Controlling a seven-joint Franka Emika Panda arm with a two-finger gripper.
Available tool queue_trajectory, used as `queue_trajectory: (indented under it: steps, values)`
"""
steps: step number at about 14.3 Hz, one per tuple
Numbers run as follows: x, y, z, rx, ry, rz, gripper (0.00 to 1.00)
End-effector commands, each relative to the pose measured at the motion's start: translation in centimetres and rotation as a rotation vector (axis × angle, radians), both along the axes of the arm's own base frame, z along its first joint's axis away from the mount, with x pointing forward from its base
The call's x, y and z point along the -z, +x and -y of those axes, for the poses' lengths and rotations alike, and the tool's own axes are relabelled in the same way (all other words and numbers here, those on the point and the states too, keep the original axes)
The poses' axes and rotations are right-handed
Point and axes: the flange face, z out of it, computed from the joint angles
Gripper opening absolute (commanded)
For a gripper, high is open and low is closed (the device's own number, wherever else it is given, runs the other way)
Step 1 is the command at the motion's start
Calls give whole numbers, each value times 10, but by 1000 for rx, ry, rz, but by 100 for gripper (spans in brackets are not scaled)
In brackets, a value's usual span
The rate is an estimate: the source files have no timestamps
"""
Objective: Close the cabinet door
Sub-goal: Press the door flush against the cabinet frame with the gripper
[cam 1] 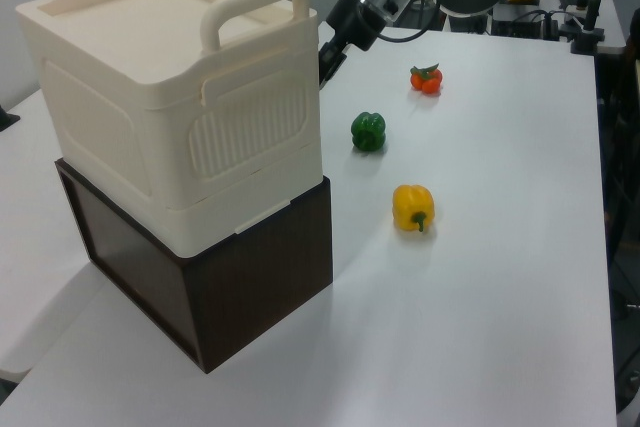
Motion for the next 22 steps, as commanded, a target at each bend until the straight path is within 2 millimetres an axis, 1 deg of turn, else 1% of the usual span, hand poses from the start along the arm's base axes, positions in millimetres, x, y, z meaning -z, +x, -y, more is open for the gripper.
queue_trajectory:
  steps: [1, 5, 7, 8, 9, 10, 11, 12, 13, 15, 16, 17, 18, 21, 22]
  values:
    - [2, -1, -8, 1, 9, 37, 0]
    - [2, -3, -6, -4, 2, 29, 0]
    - [6, -6, 0, -3, -9, 4, 0]
    - [12, -13, 4, -21, -33, -54, 0]
    - [12, -17, 17, -26, -53, -103, 0]
    - [8, -20, 26, -32, -66, -140, 4]
    - [7, -23, 35, -37, -81, -184, 11]
    - [3, -29, 42, -49, -99, -227, 22]
    - [3, -35, 48, -58, -115, -286, 36]
    - [-5, -44, 76, -25, -170, -379, 60]
    - [-10, -50, 85, 0, -196, -417, 69]
    - [-17, -57, 93, 39, -214, -460, 84]
    - [-28, -70, 103, 100, -247, -512, 100]
    - [-51, -92, 116, 200, -339, -558, 100]
    - [-57, -102, 120, 243, -405, -585, 100]
